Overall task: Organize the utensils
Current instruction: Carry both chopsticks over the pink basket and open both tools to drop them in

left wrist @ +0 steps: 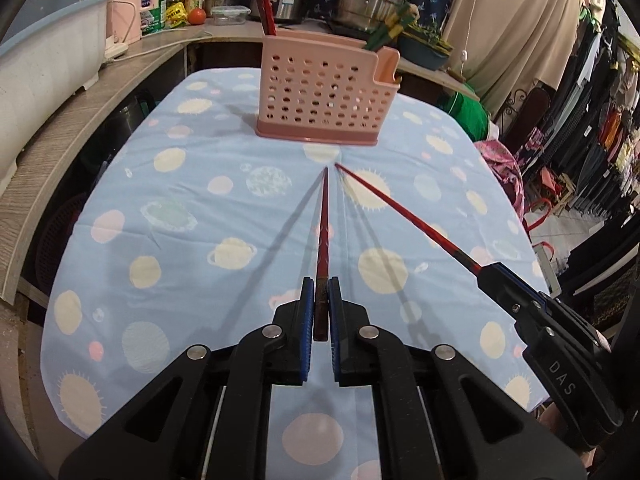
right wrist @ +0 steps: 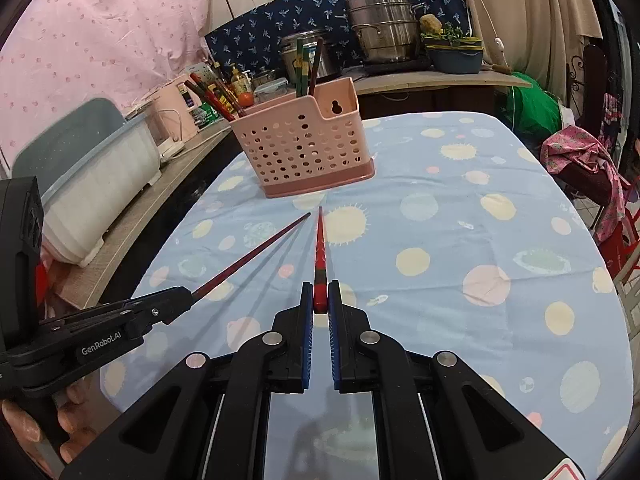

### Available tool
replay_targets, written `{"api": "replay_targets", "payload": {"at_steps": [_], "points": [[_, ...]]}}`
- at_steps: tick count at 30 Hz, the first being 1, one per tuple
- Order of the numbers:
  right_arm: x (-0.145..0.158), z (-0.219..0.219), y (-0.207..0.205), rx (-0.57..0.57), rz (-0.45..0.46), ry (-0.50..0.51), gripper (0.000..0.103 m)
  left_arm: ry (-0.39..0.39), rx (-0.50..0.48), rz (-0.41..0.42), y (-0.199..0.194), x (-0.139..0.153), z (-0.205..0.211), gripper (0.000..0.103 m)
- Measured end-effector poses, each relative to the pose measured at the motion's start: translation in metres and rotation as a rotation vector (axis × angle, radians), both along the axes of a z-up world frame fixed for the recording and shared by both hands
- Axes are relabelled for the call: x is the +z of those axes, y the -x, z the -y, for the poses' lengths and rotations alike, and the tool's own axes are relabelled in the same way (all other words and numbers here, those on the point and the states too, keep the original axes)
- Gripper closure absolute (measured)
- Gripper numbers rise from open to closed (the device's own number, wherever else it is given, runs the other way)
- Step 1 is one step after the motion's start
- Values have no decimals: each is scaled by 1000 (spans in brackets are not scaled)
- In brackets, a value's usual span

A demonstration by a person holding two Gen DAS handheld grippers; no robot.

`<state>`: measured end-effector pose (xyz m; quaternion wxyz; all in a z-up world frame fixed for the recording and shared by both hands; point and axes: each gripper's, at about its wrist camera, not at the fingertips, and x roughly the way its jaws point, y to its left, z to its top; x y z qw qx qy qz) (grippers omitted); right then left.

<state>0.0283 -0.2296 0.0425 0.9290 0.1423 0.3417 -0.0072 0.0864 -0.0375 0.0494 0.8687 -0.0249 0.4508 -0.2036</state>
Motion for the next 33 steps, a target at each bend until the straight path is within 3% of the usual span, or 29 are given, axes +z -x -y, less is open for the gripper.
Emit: {"api": "replay_targets", "payload": {"at_steps": [16,33], "points": [[61,21,-24,-27,143,1,96,51,44,109,-30,58,-8,96],[104,27,-59,-24,235,2,96,82,74,225,-74,113,-7,96]]}}
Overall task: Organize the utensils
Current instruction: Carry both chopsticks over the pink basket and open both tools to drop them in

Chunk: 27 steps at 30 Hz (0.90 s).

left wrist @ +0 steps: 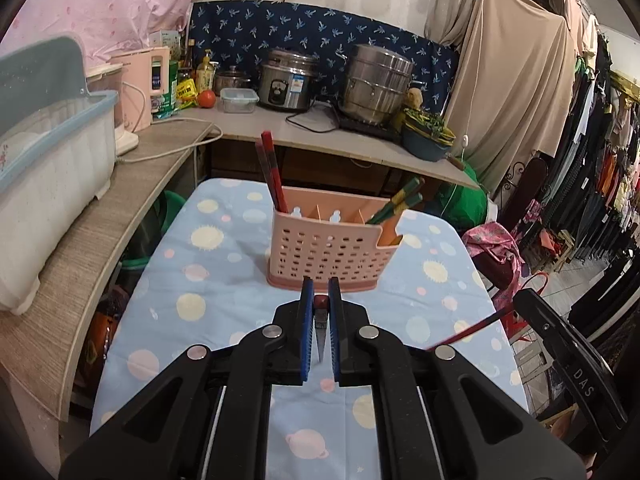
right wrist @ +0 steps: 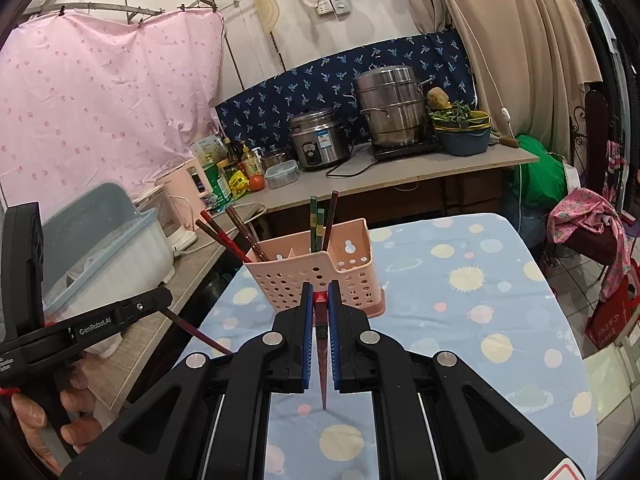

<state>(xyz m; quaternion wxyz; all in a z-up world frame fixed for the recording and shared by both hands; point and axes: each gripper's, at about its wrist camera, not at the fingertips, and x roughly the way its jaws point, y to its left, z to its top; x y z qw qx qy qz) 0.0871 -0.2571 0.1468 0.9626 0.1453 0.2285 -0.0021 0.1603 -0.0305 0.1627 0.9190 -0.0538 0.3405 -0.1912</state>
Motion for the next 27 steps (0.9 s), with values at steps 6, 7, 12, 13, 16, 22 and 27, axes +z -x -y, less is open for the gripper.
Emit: {"api": "replay_targets", "payload": {"at_steps": [6,7,12,13,16,22,27], "points": [[13,-2,-9,8,30,0,96,4,1,24,-9,13,2,96],[14,-2,-11,8,33,0,96,5,1,29,-11,16,2,96],[19,-2,-18,13,42,2,96,11,0,49,-17,24,3,96],[20,-2,-20,13,43,3,96,13,-1,52,-18,26,3,96],[23,-2,-24,16,49,2,96,15,-1,64,-22,32,4,96],[35,3,-33,24,78,-15,96,29,-4,93,-30,48,6,96],[57,9,-46,35,128,-34,96,39,2,138,-39,70,7,96]]}}
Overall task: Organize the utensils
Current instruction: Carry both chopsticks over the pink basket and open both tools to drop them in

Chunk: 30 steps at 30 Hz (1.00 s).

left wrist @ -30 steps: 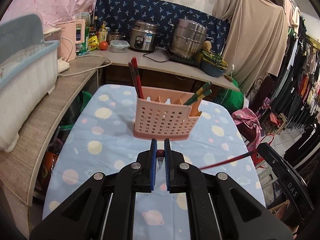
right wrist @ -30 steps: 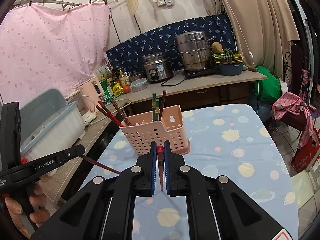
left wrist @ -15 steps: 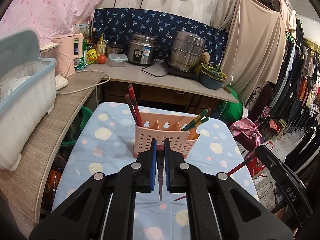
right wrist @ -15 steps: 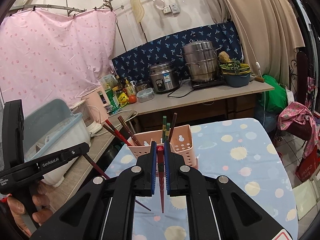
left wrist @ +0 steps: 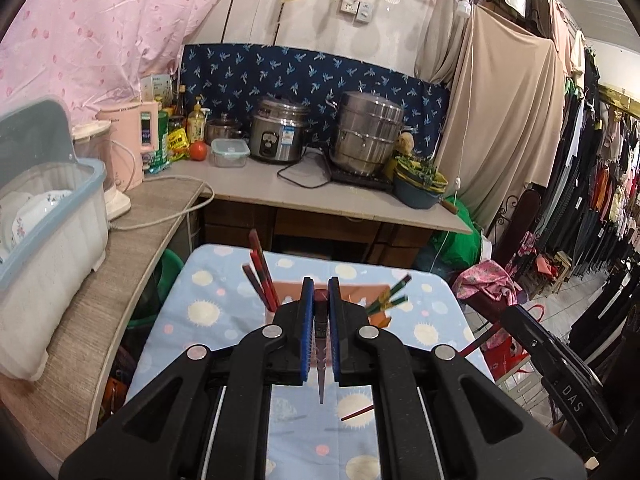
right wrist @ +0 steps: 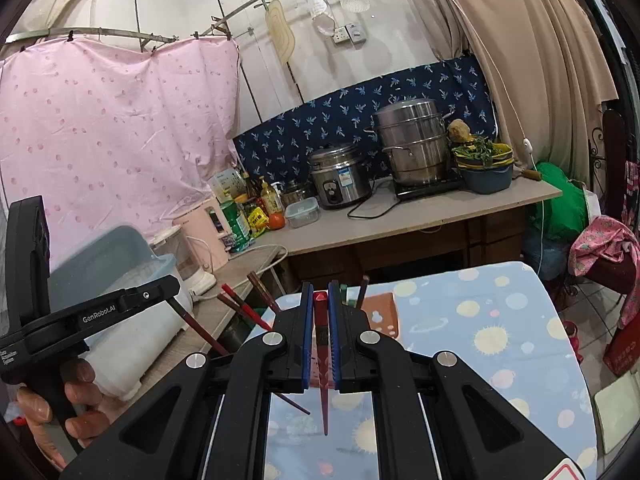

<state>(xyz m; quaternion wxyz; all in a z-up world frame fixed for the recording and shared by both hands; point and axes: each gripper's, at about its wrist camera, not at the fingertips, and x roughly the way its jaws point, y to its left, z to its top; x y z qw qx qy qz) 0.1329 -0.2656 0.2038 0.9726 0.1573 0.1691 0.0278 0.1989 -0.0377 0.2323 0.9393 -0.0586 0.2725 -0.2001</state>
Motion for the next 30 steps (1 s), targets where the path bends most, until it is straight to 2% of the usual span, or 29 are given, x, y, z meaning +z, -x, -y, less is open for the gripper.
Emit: {"api": "replay_targets", "payload": {"at_steps": [9,14,22,30], "points": [[44,4,-25,-16,114,-18,96,24,33,115,-17,50,-1,96],[58,6,-48,-29,154,-20,96,27,57,149,-36,64,-1,96],[55,16,-87,-66,145,-22,96,17,78,153,-69,53,4,96],[16,14,-117,-59,41,-6,96,12,78,107,-93,27,8,96]]}}
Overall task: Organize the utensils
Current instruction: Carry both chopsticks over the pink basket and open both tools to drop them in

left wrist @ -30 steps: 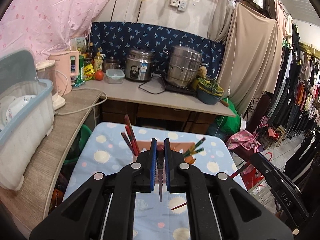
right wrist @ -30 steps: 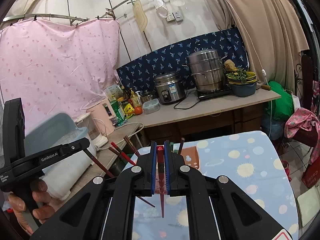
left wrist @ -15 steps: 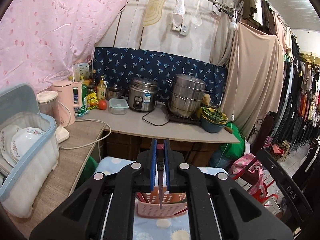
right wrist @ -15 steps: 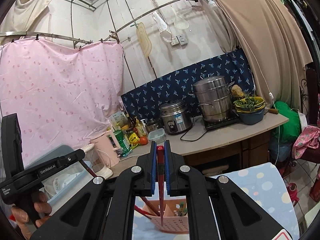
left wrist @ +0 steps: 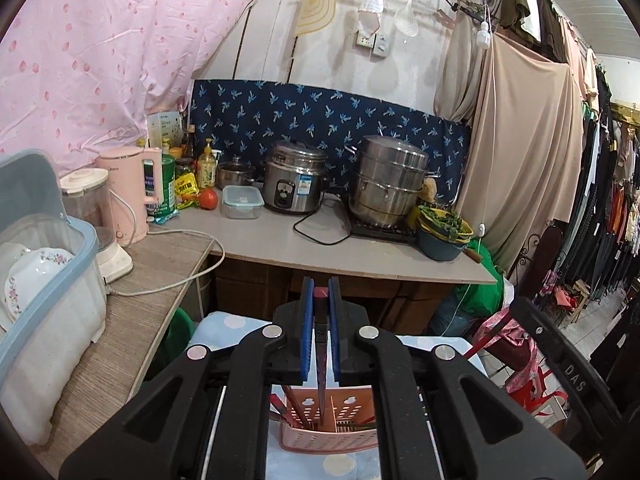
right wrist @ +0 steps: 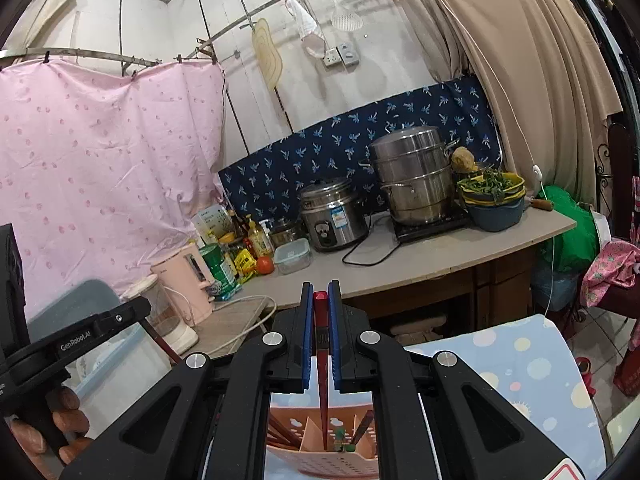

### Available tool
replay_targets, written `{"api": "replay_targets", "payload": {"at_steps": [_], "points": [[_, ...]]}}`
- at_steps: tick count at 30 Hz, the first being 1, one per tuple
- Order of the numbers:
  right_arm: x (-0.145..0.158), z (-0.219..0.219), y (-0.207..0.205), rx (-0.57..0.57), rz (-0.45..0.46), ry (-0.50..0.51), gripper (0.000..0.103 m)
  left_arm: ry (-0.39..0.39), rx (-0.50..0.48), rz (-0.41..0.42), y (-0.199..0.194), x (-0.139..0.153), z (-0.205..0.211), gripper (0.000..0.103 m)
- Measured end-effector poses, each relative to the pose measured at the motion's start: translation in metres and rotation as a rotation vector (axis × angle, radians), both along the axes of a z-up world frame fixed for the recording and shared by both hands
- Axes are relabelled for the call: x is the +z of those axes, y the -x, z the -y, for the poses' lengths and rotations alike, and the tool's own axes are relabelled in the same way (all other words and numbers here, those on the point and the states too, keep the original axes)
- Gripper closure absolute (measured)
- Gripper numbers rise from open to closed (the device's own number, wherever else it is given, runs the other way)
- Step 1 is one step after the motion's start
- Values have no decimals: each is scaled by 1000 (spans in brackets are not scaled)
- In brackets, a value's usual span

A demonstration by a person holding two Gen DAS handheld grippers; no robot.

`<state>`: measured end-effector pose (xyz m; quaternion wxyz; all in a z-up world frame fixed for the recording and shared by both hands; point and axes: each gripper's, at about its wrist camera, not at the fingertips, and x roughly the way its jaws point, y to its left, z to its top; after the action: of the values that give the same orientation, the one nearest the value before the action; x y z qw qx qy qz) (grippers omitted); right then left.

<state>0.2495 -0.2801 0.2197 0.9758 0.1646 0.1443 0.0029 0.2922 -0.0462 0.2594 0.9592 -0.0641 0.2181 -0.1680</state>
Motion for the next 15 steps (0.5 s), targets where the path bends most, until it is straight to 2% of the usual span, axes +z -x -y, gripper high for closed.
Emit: {"api": "replay_targets", "payload": {"at_steps": [15], "points": [[-46,-13,-30,44,-126,-2,95,-22,-22,-93,-20,-37,14,96]]}}
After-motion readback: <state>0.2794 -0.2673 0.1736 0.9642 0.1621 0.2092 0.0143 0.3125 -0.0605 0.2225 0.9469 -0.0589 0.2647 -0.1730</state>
